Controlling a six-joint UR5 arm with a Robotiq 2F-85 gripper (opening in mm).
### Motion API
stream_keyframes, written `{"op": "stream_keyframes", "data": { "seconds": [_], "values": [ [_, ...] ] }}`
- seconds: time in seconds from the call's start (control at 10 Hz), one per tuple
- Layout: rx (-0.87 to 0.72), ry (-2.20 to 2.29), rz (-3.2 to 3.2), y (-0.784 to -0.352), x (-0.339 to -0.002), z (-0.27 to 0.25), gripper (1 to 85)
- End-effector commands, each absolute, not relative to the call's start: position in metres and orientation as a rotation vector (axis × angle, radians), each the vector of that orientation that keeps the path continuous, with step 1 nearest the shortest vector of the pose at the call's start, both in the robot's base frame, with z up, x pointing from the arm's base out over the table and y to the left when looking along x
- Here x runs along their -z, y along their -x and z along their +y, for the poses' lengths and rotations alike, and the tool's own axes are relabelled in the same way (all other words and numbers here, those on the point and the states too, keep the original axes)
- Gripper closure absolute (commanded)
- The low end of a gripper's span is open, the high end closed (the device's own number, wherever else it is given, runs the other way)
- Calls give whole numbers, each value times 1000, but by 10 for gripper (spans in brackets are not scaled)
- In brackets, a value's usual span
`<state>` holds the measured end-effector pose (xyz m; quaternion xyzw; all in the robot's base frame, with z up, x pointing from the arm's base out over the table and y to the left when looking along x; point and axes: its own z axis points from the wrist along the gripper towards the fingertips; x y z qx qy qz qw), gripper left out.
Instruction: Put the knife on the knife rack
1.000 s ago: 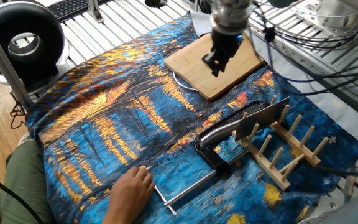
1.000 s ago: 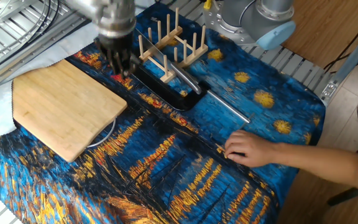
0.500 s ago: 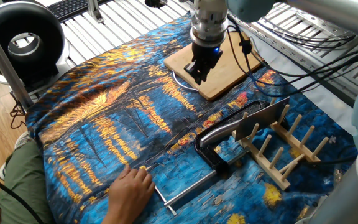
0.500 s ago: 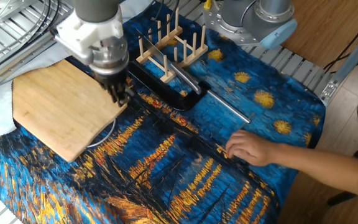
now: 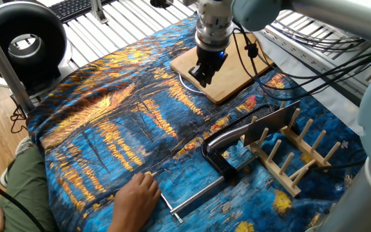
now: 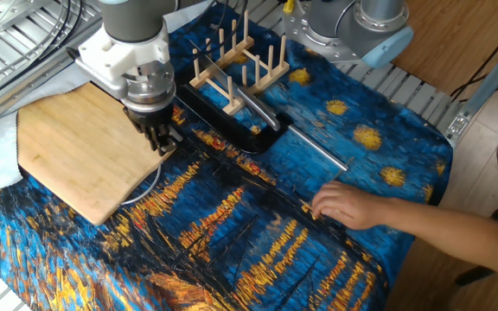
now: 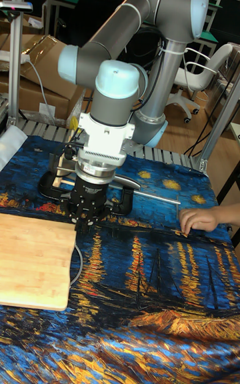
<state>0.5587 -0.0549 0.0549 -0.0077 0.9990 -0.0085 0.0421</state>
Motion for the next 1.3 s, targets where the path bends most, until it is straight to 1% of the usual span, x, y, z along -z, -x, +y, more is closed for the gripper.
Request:
{"op": "stream_keyframes", "data": {
  "seconds": [0.0,0.3,0.6,0.8,1.0,1.2],
  "values": [
    [29,11,3024,-568,-55,-57,610],
    [38,36,2967,-583,-57,-58,610],
    [27,64,2950,-587,-58,-56,617],
    [43,86,3002,-574,-56,-58,613],
    [11,75,3062,-557,-60,-53,610],
    [-5,61,3112,-536,-117,-46,610]
  ]
}}
